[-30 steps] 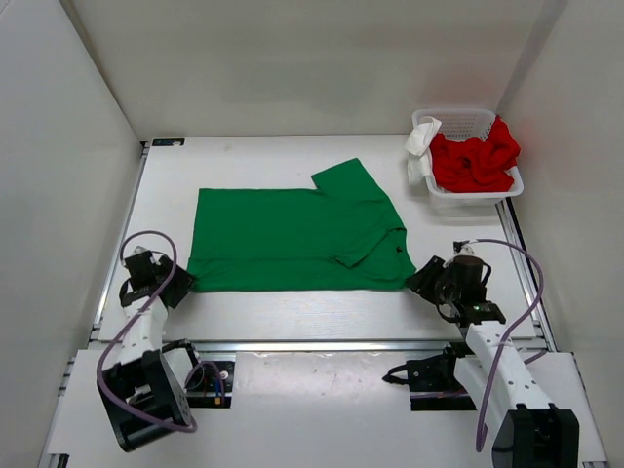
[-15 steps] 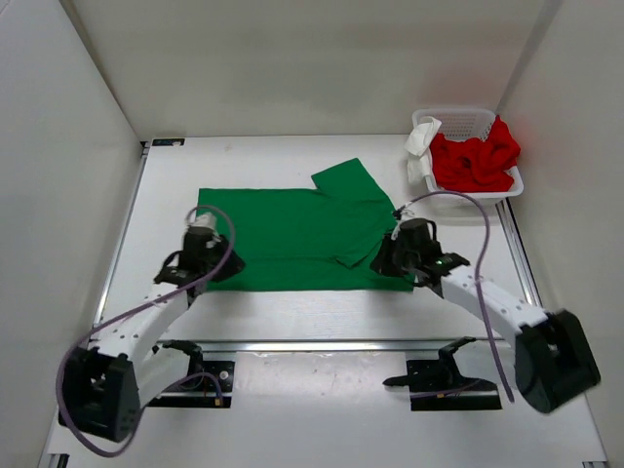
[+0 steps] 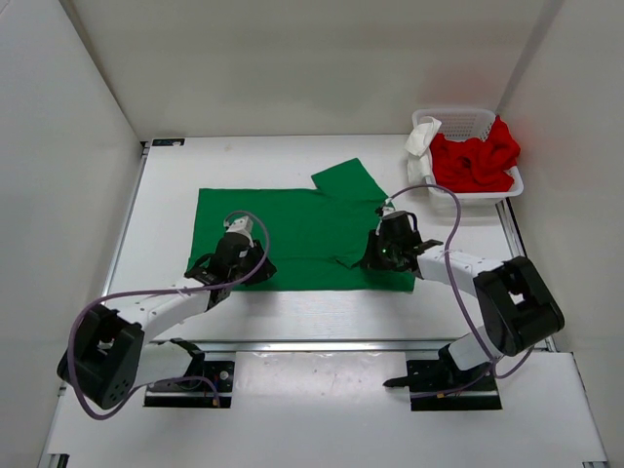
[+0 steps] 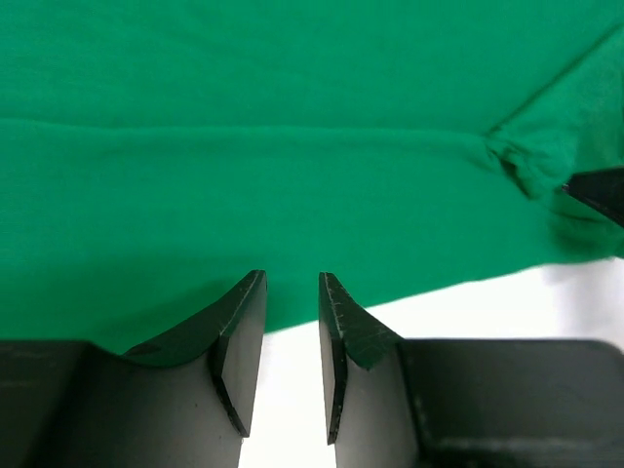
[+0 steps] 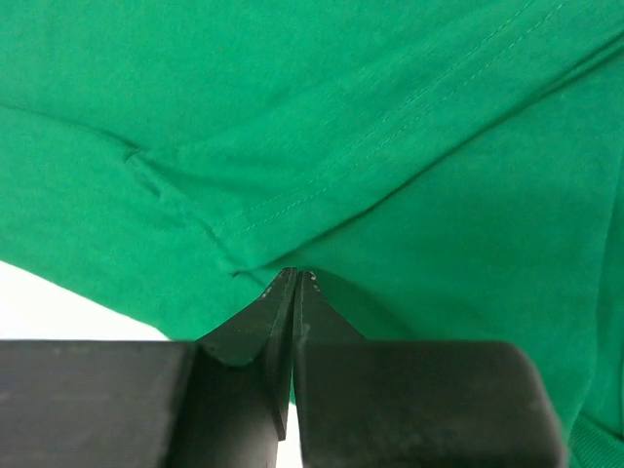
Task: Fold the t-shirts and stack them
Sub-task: Fold the flattened tshirt in 1/3 of the way
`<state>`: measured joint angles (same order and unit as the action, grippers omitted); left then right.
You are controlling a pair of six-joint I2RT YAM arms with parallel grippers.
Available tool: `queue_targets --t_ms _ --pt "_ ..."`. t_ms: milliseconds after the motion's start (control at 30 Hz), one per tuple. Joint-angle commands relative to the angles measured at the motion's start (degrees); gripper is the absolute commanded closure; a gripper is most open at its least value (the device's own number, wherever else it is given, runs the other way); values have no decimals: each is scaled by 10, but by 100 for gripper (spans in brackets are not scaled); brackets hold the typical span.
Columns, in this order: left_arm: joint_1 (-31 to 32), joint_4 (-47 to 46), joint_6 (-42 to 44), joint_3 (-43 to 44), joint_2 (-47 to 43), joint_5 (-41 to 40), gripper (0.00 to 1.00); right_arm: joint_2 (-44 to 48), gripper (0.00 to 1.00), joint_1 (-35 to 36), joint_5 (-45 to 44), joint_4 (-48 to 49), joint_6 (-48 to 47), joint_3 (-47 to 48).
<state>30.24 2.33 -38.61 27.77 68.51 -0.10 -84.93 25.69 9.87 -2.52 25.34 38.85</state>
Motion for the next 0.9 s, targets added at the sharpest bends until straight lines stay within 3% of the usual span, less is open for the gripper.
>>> queue_targets --t_ms 0,600,867 --pt "-11 -36 14 -19 -13 -21 62 -9 100 -6 3 44 -7 11" --pt "-81 -23 21 -122 -123 -8 58 -92 100 -13 32 73 -5 74" --pt "-57 19 33 -63 -103 -5 59 -180 100 -34 85 -1 7 301"
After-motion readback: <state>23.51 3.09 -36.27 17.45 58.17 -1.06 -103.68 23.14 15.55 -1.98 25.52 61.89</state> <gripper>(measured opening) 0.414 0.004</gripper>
